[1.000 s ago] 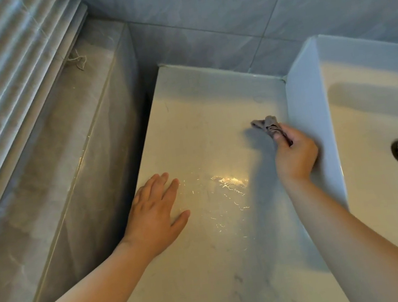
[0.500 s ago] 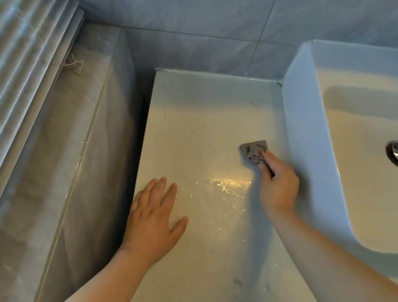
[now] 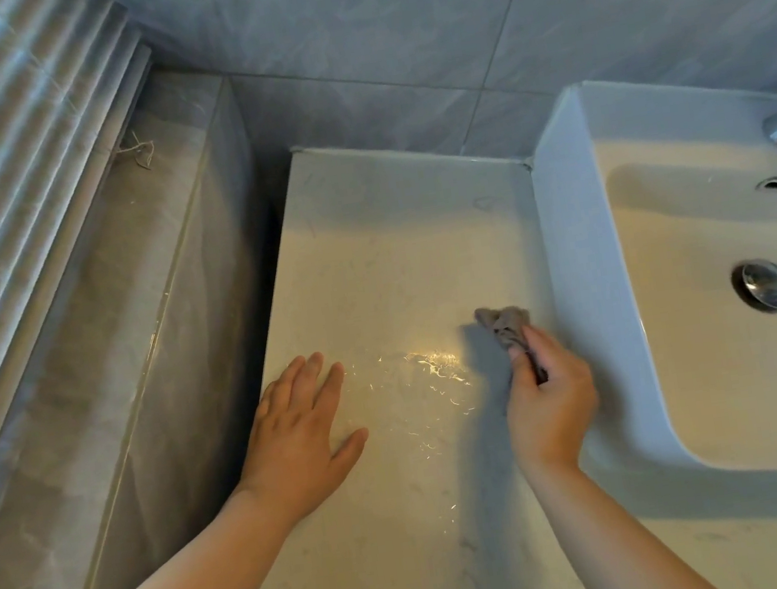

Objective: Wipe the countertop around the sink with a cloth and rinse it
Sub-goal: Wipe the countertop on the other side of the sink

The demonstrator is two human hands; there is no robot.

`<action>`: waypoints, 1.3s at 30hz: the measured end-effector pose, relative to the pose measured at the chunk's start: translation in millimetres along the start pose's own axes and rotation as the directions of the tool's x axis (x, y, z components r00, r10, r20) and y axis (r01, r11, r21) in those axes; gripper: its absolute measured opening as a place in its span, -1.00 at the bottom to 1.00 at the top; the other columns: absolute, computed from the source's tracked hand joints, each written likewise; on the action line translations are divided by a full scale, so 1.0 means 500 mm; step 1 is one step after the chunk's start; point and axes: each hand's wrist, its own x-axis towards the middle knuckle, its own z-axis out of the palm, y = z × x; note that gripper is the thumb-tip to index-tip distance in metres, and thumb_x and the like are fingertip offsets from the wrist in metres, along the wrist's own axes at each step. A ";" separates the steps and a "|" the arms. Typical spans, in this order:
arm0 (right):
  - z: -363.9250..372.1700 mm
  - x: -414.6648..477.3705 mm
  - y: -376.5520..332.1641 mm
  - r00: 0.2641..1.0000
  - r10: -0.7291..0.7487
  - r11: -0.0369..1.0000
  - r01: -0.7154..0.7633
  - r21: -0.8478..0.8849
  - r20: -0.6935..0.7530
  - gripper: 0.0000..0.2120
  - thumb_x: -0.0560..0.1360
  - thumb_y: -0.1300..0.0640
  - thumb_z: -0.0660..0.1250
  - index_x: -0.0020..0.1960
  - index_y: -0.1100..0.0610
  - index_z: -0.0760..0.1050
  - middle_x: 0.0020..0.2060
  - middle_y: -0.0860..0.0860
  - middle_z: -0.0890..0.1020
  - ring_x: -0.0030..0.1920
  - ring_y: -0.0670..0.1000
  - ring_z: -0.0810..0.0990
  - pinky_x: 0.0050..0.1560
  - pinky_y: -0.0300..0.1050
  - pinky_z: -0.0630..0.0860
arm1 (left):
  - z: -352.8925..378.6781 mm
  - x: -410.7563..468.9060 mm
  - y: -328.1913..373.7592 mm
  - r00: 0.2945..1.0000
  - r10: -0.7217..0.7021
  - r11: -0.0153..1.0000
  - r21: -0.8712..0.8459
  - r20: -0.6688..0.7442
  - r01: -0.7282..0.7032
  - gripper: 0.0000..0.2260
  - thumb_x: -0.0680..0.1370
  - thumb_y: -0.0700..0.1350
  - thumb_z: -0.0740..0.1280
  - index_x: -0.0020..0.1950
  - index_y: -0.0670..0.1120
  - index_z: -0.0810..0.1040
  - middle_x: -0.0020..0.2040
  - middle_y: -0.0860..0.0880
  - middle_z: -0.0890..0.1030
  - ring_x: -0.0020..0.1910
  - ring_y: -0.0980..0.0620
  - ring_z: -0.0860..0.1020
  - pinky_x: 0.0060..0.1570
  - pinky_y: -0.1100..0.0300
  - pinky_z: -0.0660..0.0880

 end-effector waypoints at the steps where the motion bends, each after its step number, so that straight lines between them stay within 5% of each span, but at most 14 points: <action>1: -0.005 0.017 0.003 0.999 -0.017 0.999 0.015 -0.048 -0.040 -0.75 0.50 0.24 0.34 0.16 0.15 0.61 0.03 0.02 0.67 0.00 0.04 0.58 0.02 -0.22 0.44 | 0.000 -0.001 -0.001 1.000 0.005 1.000 0.000 0.004 -0.005 -0.30 0.48 0.34 -0.02 0.53 -0.01 0.12 0.55 -0.06 0.09 0.52 -0.04 -0.03 0.45 0.01 0.00; 7: -0.006 0.043 0.063 0.990 -0.077 0.941 0.112 -0.321 0.118 -0.70 0.55 0.25 0.26 0.26 0.21 0.53 0.19 0.10 0.61 0.19 0.19 0.52 0.26 0.01 0.41 | 0.004 -0.002 -0.003 1.000 0.010 1.000 -0.012 0.014 -0.010 -0.27 0.48 0.36 -0.05 0.55 -0.01 0.06 0.57 -0.06 0.02 0.53 -0.04 -0.09 0.47 0.02 -0.06; 12: 0.024 0.015 0.061 0.988 0.157 0.984 -0.157 -0.089 -0.015 -0.71 0.52 0.30 0.29 0.24 0.23 0.54 0.20 0.12 0.60 0.25 0.14 0.52 0.29 -0.20 0.30 | 0.005 -0.001 -0.007 0.999 0.014 1.000 -0.006 0.031 -0.014 -0.25 0.46 0.38 -0.09 0.55 0.01 -0.01 0.57 -0.04 -0.04 0.53 -0.02 -0.13 0.47 0.02 -0.09; 15: 0.014 0.006 0.063 0.991 0.128 0.991 -0.127 -0.046 0.027 -0.70 0.51 0.30 0.32 0.23 0.19 0.56 0.19 0.08 0.61 0.24 0.11 0.53 0.35 -0.05 0.36 | 0.002 -0.001 -0.005 0.999 0.012 1.000 -0.008 0.053 -0.012 -0.24 0.45 0.39 -0.12 0.56 0.02 -0.07 0.57 -0.02 -0.11 0.52 -0.01 -0.20 0.47 0.04 -0.15; 18: -0.003 -0.015 0.067 0.990 0.077 0.997 -0.073 -0.040 0.117 -0.69 0.51 0.31 0.32 0.24 0.16 0.56 0.18 0.02 0.61 0.22 0.06 0.53 0.32 -0.06 0.39 | -0.003 0.000 -0.005 0.997 0.014 1.000 0.006 0.076 -0.014 -0.22 0.43 0.40 -0.16 0.55 0.04 -0.13 0.57 -0.01 -0.17 0.52 0.00 -0.25 0.48 0.04 -0.17; 23: -0.015 -0.081 0.048 0.984 0.036 0.999 -0.038 0.009 0.177 -0.68 0.49 0.33 0.34 0.22 0.14 0.58 0.12 -0.14 0.57 0.16 -0.07 0.52 0.20 -0.51 0.27 | -0.007 0.001 -0.006 0.995 0.012 1.000 0.021 0.095 -0.014 -0.22 0.41 0.41 -0.19 0.55 0.05 -0.18 0.56 0.00 -0.21 0.51 0.01 -0.28 0.47 0.05 -0.20; 27: -0.020 -0.128 0.037 0.971 0.044 0.995 -0.064 0.076 0.236 -0.67 0.47 0.33 0.37 0.19 0.08 0.60 0.10 -0.16 0.61 0.13 -0.08 0.55 0.19 -0.45 0.35 | -0.007 0.002 -0.001 0.995 0.000 1.000 0.028 0.102 -0.003 -0.20 0.40 0.41 -0.19 0.55 0.05 -0.16 0.56 -0.01 -0.20 0.51 0.00 -0.27 0.47 0.05 -0.20; 31: -0.042 -0.114 -0.002 0.924 0.222 0.904 -0.314 0.289 0.311 -0.71 0.51 0.29 0.33 0.14 0.00 0.62 -0.01 -0.19 0.67 0.04 -0.19 0.62 0.12 -0.31 0.49 | -0.008 0.001 -0.005 0.993 -0.002 0.999 0.039 0.121 -0.003 -0.20 0.38 0.42 -0.21 0.55 0.06 -0.17 0.56 0.00 -0.21 0.51 0.00 -0.27 0.49 0.04 -0.16; 35: -0.054 -0.053 -0.020 0.956 0.195 0.900 -0.263 0.349 0.218 -0.73 0.52 0.29 0.31 0.10 0.00 0.63 -0.08 -0.22 0.67 -0.07 -0.28 0.59 0.01 -0.38 0.47 | -0.004 0.001 -0.005 0.994 -0.001 0.999 0.052 0.105 -0.005 -0.20 0.39 0.43 -0.19 0.55 0.06 -0.16 0.56 0.00 -0.19 0.52 0.00 -0.26 0.48 0.04 -0.15; 39: -0.024 0.022 -0.014 0.980 0.098 0.964 -0.136 0.231 0.171 -0.73 0.52 0.28 0.28 0.07 -0.02 0.63 -0.17 -0.25 0.64 -0.18 -0.28 0.55 -0.14 -0.46 0.41 | -0.004 0.001 0.003 0.994 -0.022 0.999 0.036 0.104 0.019 -0.18 0.38 0.43 -0.19 0.55 0.05 -0.14 0.57 0.00 -0.18 0.52 0.00 -0.26 0.48 0.05 -0.16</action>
